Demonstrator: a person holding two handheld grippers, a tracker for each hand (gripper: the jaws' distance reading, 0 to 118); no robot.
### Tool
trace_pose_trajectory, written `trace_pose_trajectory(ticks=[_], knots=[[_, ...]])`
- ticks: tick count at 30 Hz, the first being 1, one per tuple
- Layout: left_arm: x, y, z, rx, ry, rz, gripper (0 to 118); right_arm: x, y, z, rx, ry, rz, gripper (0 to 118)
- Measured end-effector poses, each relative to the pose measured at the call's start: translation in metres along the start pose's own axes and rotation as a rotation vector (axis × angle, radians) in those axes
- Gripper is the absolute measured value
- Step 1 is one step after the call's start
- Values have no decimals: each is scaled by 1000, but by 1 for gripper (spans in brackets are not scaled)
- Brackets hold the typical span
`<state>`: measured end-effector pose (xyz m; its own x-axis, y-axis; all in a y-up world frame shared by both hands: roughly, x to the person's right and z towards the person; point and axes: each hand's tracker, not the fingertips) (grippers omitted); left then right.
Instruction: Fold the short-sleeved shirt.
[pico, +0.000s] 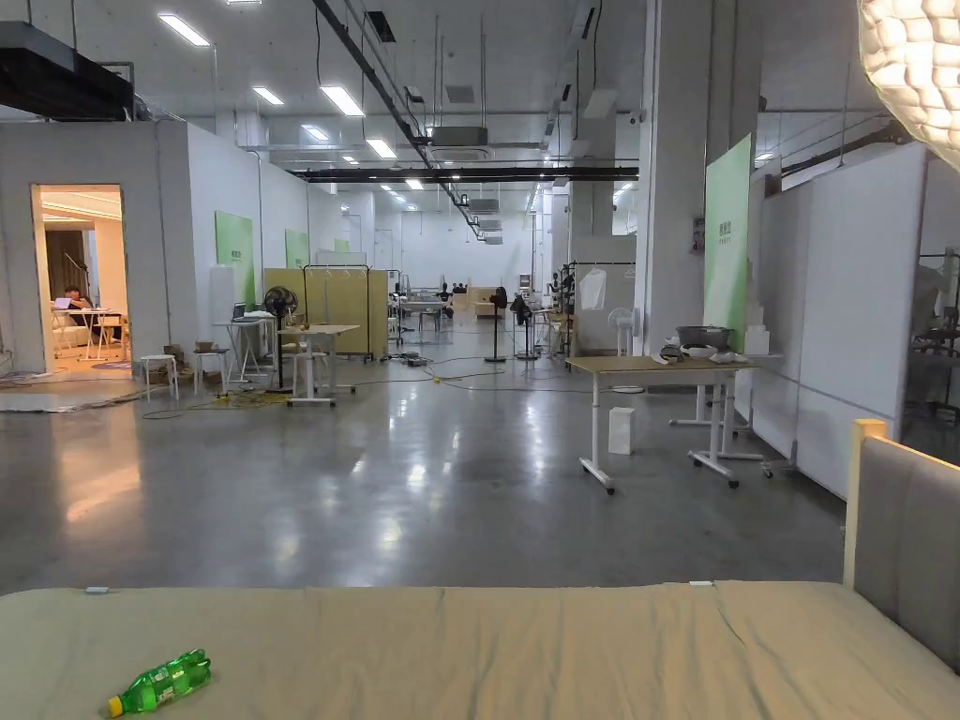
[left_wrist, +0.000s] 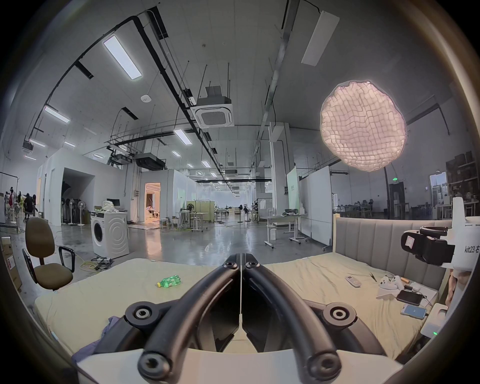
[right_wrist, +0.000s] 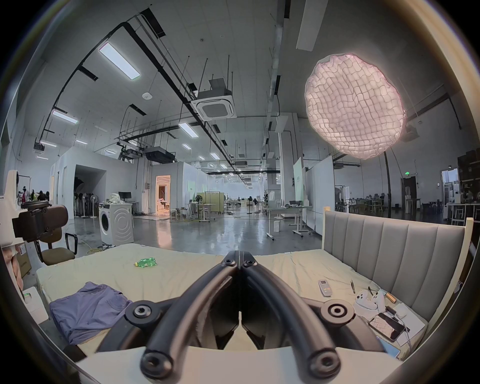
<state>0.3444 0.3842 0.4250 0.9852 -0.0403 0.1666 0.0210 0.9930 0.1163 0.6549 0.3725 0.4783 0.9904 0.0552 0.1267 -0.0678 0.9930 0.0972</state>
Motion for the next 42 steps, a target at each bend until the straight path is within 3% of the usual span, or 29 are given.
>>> trace_pose_trajectory(ticks=[19, 22, 25, 27, 28, 30, 33, 35, 37, 39, 40, 42], knots=[[-2, 0, -3, -14, -2, 0, 0, 4, 1, 0, 3, 5, -32, 0], [-4, 3, -6, -15, -5, -15, 0, 3, 2, -2, 5, -12, 13, 0], [0, 8, -13, -13, -1, -190, 0, -3, 6, -9, -3, -3, 163, 0], [9, 2, -19, -21, -47, -488, 0, -8, 7, -14, -21, 62, 280, 0], [16, -8, -21, -31, -27, -711, 0, -13, 5, -17, -31, 71, 381, 0], [25, -35, -26, -49, -24, -1062, 0, -26, -5, -23, -75, 63, 639, 0], [23, -85, -21, -132, -195, -1439, 0, -49, -46, -23, -101, 80, 1159, 0], [19, -112, -12, -161, -292, -1566, 0, -58, -82, -14, -79, 150, 1427, 0], [18, -132, 0, -190, -369, -1638, 0, -60, -114, -1, -90, 278, 1597, 0], [19, -151, 12, -193, -454, -1704, 0, -58, -149, 11, -98, 354, 1704, 0], [17, -158, 16, -186, -481, -1725, 0, -59, -163, 18, -86, 441, 1769, 0], [19, -168, 21, -198, -520, -1740, 0, -61, -181, 29, -109, 515, 1784, 0]])
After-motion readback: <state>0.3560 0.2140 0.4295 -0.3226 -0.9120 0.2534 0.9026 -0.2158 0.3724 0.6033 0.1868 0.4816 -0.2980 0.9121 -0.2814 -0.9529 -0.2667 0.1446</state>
